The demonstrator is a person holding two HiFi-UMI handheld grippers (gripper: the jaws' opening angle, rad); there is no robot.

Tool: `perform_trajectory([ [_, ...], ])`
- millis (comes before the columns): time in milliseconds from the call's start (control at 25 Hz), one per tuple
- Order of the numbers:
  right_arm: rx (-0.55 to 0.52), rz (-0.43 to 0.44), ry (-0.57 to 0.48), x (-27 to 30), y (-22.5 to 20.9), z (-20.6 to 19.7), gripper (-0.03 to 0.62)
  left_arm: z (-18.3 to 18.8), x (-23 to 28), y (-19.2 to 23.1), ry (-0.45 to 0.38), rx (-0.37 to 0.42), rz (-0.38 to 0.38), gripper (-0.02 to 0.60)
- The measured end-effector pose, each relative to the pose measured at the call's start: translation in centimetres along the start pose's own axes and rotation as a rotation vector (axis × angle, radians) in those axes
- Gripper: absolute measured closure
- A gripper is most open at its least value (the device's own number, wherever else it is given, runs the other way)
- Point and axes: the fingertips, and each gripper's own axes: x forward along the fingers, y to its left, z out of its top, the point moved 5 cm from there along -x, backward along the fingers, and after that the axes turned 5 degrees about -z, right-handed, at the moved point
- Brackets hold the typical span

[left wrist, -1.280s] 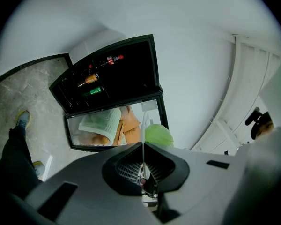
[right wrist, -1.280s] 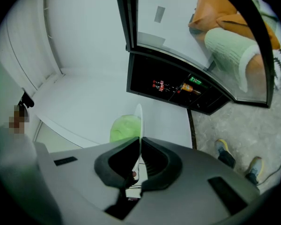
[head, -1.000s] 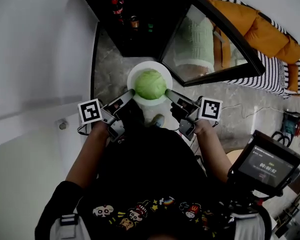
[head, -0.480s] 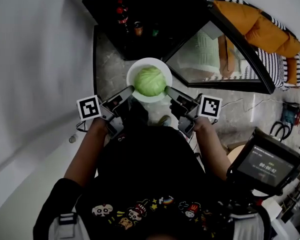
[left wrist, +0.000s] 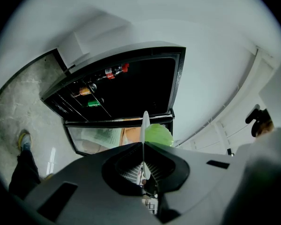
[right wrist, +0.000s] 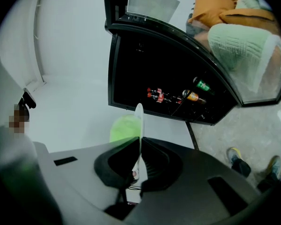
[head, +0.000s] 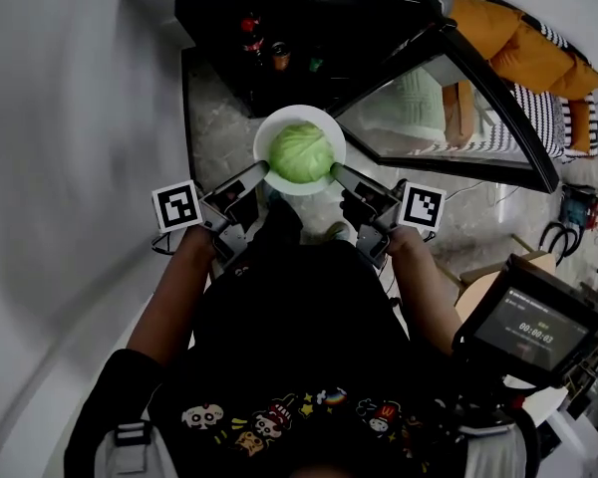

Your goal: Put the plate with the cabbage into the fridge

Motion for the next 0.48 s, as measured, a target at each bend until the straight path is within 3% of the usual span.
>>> perform_trajectory([
  [120, 0.026, -0.035, 0.000, -2.4, -0.4, -1.1, 0.576, -2.4, 0.5, 0.0, 0.010, -0.028, -0.001, 0.571],
  [480, 0.026, -0.065, 0.003, -2.1, -0.8, -1.2, 0.576, -2.1, 0.6, 1.0, 0.041, -0.048, 0.008, 0.571],
])
